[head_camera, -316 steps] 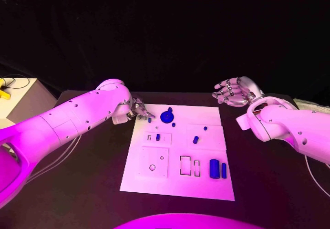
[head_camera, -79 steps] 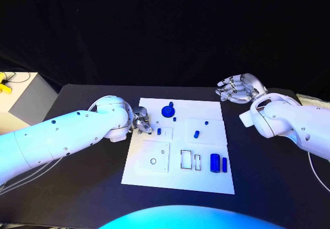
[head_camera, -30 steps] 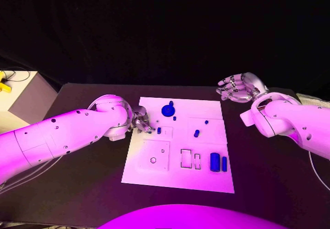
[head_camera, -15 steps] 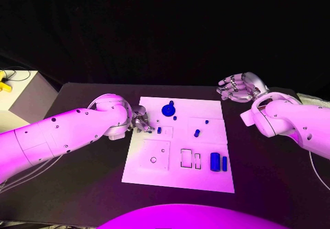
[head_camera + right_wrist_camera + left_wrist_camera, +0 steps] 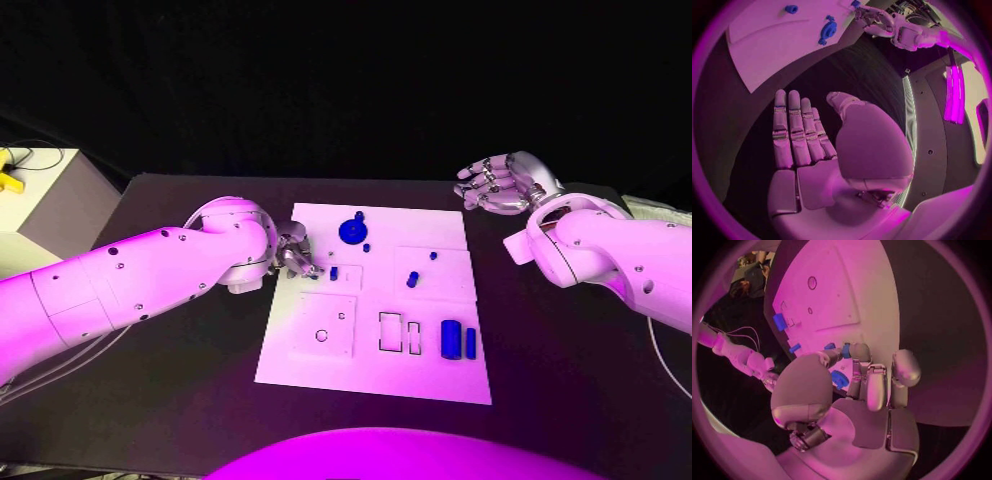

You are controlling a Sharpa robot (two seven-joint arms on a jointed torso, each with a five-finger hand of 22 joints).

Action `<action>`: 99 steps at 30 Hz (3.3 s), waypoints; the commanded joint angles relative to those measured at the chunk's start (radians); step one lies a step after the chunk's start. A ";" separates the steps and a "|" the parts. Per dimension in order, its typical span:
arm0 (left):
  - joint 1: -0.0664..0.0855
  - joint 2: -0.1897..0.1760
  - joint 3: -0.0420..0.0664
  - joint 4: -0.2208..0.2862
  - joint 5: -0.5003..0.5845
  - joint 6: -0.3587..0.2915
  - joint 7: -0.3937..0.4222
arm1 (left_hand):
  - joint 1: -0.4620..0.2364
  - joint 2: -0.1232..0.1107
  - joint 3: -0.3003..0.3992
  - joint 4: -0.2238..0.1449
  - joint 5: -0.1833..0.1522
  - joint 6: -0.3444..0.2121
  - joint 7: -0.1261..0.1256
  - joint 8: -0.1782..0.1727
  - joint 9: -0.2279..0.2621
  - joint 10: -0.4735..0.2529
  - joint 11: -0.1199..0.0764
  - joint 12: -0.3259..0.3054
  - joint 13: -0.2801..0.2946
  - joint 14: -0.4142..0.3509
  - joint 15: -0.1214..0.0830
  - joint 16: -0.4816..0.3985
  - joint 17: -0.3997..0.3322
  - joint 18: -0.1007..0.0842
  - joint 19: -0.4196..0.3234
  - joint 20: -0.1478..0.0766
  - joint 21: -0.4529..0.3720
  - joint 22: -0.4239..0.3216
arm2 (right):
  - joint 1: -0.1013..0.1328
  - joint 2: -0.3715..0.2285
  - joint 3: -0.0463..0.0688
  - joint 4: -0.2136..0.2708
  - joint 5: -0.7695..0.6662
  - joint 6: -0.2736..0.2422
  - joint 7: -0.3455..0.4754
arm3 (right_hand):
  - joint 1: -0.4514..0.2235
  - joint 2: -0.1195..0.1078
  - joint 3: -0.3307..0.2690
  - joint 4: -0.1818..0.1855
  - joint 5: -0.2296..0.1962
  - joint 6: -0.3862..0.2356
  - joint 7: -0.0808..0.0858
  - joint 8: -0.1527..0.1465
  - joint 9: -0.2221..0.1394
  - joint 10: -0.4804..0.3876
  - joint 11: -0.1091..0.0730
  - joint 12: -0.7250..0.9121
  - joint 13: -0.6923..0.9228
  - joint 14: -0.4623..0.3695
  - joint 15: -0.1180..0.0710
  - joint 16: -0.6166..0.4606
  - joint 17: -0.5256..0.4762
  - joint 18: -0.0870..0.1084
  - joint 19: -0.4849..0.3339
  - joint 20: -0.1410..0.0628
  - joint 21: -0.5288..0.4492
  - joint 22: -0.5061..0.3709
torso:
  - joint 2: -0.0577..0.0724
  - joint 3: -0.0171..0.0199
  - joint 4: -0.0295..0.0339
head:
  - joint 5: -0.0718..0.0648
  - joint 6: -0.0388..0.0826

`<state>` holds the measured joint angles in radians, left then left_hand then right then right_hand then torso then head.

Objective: Assemble the parts on the task board

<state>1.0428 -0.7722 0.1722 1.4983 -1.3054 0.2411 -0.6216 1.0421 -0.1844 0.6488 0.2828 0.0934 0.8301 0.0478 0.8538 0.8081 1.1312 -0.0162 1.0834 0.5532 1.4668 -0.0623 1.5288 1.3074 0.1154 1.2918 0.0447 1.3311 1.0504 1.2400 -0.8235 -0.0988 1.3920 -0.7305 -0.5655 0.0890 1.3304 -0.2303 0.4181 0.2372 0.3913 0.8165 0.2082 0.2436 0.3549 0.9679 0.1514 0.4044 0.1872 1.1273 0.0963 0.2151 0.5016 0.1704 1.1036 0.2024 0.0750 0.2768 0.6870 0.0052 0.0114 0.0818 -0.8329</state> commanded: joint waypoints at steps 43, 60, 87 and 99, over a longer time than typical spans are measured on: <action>-0.006 -0.033 0.046 0.037 0.090 -0.013 0.028 | -0.036 0.012 -0.147 0.009 0.000 -0.061 0.028 -0.016 -0.019 -0.084 0.024 -0.033 -0.071 0.010 0.012 -0.070 0.054 0.013 -0.077 0.014 -0.082 -0.136 | -0.005 -0.002 0.000 -0.001 -0.002 0.011 0.009 | -0.012 -0.001 0.001 -0.002 0.005 -0.007 0.018 0.003 -0.002 0.000 0.003 0.008 -0.004 0.010 -0.001 -0.007 -0.002 0.013 0.010 -0.001 -0.006 -0.005 | 0.000 -0.0017 -0.0004 | -0.009 0.004; -0.006 -0.022 0.122 0.052 0.104 -0.181 0.206 | 0.172 0.008 -0.030 -0.009 0.004 -0.210 0.110 -0.118 -0.140 -0.282 0.104 -0.150 -0.170 -0.255 0.084 -0.307 -0.343 0.069 -0.294 0.074 -0.331 -0.470 | -0.011 0.003 0.000 -0.007 0.002 0.011 0.011 | -0.012 -0.001 0.001 -0.002 0.005 -0.007 0.018 0.003 -0.002 0.000 0.003 0.008 -0.004 0.010 -0.001 -0.007 -0.002 0.013 0.010 -0.001 -0.006 -0.005 | -0.001 0.0014 0.0006 | -0.013 0.012; -0.006 0.162 -0.037 -0.195 -0.232 -0.537 0.695 | 0.352 -0.080 -0.035 -0.173 -0.017 -0.119 0.126 -0.331 -0.417 -0.336 0.127 -0.331 -0.351 -0.326 0.104 -0.331 -0.476 0.069 -0.313 0.091 -0.342 -0.476 | -0.016 0.019 0.000 -0.016 0.018 0.017 0.024 | -0.003 0.003 0.009 -0.011 0.008 -0.004 0.016 0.007 -0.003 -0.003 0.002 0.009 -0.015 0.009 -0.001 -0.016 -0.004 0.013 0.009 -0.001 -0.007 -0.018 | 0.003 0.0013 -0.0039 | -0.035 0.051; -0.005 0.206 -0.052 -0.224 -0.329 -0.428 0.626 | 0.334 -0.088 -0.106 -0.152 -0.018 -0.109 0.110 -0.349 -0.443 -0.380 0.124 -0.331 -0.362 -0.311 0.102 -0.276 -0.457 0.069 -0.307 0.094 -0.330 -0.470 | -0.016 0.022 0.000 -0.014 0.018 0.018 0.023 | 0.003 0.002 0.014 -0.017 0.011 -0.005 0.017 0.006 -0.004 -0.003 0.003 0.009 -0.019 0.010 -0.001 -0.019 -0.005 0.013 0.009 -0.001 -0.007 -0.022 | 0.003 0.0007 -0.0036 | -0.039 0.048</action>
<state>1.0369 -0.5707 0.1203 1.2736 -1.5697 -0.2464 0.0318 1.3839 -0.2711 0.5443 0.1324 0.0800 0.7187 0.1623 0.5083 0.3653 0.7555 0.1089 0.7580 0.1916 1.1561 0.0414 1.2510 0.8524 0.1722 0.9809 0.1345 0.9975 0.5801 1.2246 -0.8019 -0.0988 1.3762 -0.7119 -0.5605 0.0987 1.3305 -0.2303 0.4293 0.2261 0.3988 0.8166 0.2082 0.2435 0.3523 0.9679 0.1514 0.4093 0.1693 1.1308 0.0928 0.1993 0.4976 0.1703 1.1073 0.1986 0.0714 0.2557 0.6899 0.0059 0.0072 0.0441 -0.7842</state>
